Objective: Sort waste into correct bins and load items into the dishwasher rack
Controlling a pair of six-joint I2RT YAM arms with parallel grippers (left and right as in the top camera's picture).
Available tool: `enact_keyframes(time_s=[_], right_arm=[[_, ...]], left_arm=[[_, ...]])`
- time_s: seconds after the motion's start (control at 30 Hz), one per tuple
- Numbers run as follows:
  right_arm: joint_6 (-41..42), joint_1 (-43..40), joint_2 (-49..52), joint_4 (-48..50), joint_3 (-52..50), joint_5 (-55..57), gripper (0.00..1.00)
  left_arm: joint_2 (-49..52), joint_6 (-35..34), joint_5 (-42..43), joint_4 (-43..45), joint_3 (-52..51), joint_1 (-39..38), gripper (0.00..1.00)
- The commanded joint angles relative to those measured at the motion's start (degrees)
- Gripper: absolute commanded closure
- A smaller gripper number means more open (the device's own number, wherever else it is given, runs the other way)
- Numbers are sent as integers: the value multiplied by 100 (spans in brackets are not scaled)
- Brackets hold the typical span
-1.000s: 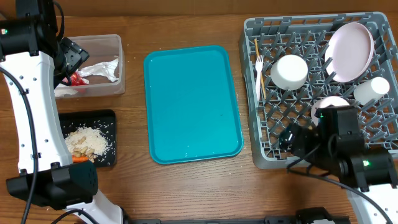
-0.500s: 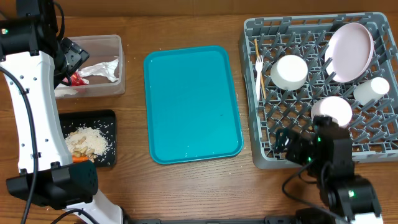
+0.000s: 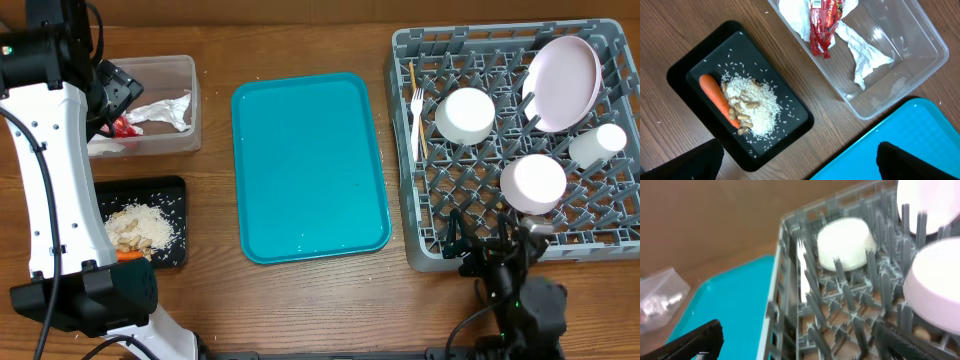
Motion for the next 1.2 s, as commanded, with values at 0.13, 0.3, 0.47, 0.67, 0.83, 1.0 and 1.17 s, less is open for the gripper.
enact_keyframes(time_s=[0.13,0.3,0.47,0.67,0.83,1.0,1.17], right_arm=[[-48,-367,-293,1429,-809,-90,0],[-52,-927,-293,1864,-1054,-330,0],[-192,-1427,-293,1878,-1054,-374,0],[-1519,-1482,-293,1873,-1054,-640,0],[-1248,-1486,-293,1878,-1054,-605,0],[-903,-1486,-293,1888,-1054,-640,0],[-903,-1486,-293,1888,-1054,-640,0]], left_arm=[[26,-37,-17,0,24,24,0],[26,-37,-17,0,24,24,0],[26,-37,-17,2,24,24,0],[24,-37,-17,2,24,24,0],[26,-37,-17,2,24,24,0],[26,-37,-17,2,24,24,0],[26,-37,-17,2,24,24,0]])
